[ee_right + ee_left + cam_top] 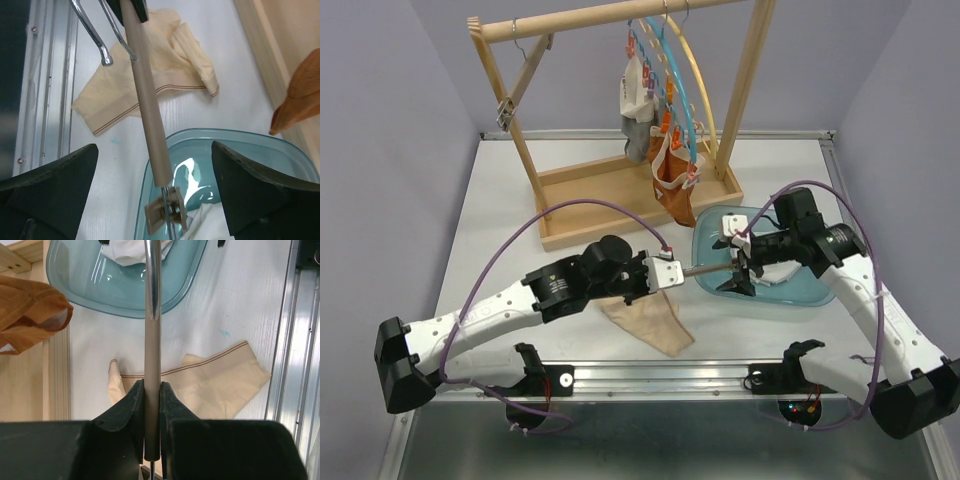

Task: Remove the underwear clipped to the hanger
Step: Place the hanger at the clothesline.

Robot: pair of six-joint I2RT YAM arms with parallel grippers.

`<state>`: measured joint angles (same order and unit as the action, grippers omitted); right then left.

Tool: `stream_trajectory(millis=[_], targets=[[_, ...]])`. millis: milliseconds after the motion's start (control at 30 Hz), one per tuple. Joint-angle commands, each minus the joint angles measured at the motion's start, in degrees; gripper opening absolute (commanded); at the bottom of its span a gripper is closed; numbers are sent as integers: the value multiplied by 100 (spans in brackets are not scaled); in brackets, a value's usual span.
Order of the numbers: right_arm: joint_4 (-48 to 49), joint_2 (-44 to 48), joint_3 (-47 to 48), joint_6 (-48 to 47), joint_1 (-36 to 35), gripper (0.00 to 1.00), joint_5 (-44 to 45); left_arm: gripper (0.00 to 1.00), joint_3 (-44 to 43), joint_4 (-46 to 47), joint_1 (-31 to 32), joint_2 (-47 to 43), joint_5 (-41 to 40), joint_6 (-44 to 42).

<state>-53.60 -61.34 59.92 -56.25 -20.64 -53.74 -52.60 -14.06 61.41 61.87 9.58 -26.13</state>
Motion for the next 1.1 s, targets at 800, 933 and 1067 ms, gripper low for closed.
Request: stream_trajectory(millis=[800, 933, 1067], targets=[[2802, 1151, -753, 2601, 500, 100, 3651, 0, -865, -1722, 3, -1968, -2152, 1126], [2864, 1203, -894, 2628, 509, 100, 3590, 0, -1252, -1985, 3, -1749, -2557, 1522], [2891, 1247, -982, 2654, 500, 100, 3537, 0, -1674, -2188, 3, -1652, -2795, 1821]])
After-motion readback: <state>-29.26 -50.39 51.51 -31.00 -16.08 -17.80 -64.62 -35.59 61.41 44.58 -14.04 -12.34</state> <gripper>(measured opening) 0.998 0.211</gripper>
